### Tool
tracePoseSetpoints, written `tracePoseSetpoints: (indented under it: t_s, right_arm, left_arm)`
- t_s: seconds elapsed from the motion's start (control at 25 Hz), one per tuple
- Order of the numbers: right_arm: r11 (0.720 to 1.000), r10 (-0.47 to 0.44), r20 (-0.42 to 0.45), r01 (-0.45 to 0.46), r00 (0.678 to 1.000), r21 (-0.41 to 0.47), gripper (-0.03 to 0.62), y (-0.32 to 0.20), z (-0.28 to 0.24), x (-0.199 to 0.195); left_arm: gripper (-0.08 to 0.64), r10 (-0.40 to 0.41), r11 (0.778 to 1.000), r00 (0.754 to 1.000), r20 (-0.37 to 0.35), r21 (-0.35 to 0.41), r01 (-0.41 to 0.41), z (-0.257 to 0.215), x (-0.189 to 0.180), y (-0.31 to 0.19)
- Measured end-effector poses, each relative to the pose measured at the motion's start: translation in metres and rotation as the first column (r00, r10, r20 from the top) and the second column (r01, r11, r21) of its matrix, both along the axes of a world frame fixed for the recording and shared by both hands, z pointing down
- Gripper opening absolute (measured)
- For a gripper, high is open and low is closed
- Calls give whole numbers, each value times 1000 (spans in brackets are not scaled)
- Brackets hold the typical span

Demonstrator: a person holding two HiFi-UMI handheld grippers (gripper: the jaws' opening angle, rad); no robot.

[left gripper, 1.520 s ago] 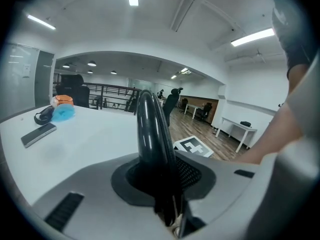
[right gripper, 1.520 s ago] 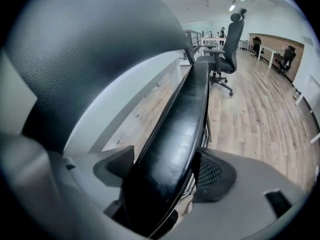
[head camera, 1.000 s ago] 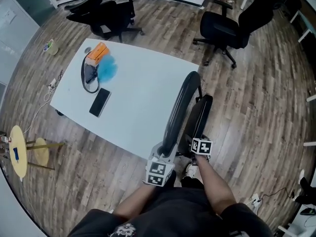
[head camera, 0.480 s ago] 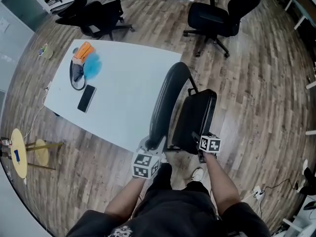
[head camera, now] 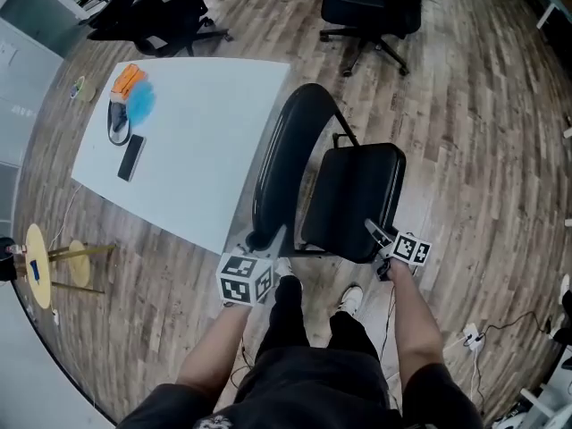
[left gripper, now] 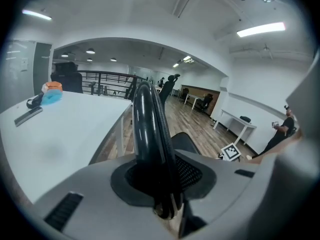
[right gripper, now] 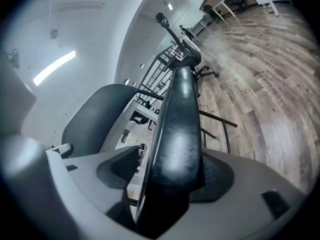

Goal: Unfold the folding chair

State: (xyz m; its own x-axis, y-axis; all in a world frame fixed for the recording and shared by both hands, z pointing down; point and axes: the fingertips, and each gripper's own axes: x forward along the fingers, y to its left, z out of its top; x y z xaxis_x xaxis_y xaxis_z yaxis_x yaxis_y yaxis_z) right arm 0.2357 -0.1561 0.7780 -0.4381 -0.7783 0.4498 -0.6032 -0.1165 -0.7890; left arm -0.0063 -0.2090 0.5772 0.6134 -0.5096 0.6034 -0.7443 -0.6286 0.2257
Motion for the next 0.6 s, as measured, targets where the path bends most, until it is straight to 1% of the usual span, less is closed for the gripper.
tracePoseSetpoints:
  t_s: [0.12,0.2,0.32,0.44,0.6]
  right_arm:
    - [1000,-4,14,4,1000,10,298,18,17,29]
    - [1000,5,27,-5,1000,6,298,31,34,47]
    - [1000,12,44,-12,999,-8,298,51,61,79]
    - [999,25,73,-23,997,-25,298,68,89,109]
    - [999,39,104,-36,994,-31,298,92,126,138]
  left_arm:
    - [103,-21,1000,999,47,-1,21,7,21,12]
    - [103,-34,999,998,56,1,34,14,34,21]
    - [103,-43,999,998,52,10,42,24,57,33]
    - [100,-27,1000,998,53,-1,27,38,81,43]
    - [86,1,1000,997,72,-25,1,56,111,58]
